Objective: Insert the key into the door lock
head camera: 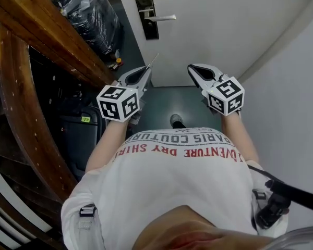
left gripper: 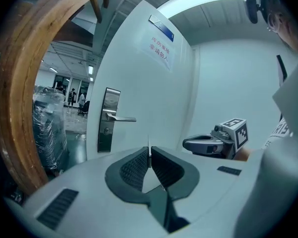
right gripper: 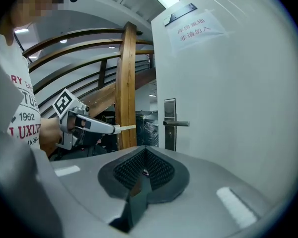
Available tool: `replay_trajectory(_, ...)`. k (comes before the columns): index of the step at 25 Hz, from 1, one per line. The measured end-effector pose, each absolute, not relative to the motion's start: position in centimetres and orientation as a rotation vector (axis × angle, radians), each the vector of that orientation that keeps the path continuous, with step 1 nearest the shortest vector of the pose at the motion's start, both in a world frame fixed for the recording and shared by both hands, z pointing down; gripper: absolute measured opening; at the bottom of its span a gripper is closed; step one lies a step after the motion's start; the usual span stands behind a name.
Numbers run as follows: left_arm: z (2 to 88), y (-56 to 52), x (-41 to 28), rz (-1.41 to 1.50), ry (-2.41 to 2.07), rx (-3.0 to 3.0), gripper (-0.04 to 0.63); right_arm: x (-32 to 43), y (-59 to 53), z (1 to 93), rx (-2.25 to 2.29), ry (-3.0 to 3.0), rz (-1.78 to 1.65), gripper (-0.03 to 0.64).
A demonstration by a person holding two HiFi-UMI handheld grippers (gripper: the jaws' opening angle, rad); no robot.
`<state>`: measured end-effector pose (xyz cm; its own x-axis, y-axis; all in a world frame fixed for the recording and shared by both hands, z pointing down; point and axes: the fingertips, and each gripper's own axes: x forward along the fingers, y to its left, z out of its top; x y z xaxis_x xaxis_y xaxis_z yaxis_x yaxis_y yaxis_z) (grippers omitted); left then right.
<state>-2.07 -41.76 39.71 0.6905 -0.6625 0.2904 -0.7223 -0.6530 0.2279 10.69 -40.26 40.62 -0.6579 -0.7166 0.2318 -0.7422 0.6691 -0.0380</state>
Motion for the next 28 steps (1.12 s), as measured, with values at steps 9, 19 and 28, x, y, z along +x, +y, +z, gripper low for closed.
replay_trajectory(9, 41.6, -49.3, -0.4, 0.269, -1.112, 2.506, 0.023, 11.5, -49.8, 42.5, 1.077, -2.709, 0.215, 0.003)
replay_trajectory(19, 42.4, -52.3, -1.2, 0.25, -1.118, 2.478, 0.023, 9.8, -57.8, 35.5, 1.019, -2.732, -0.229, 0.076)
replay_trajectory(28, 43.2, -54.9, -2.3, 0.237, -1.136, 2.44, 0.023, 8.4, -65.4, 38.7, 0.931, -2.579, -0.279, 0.206)
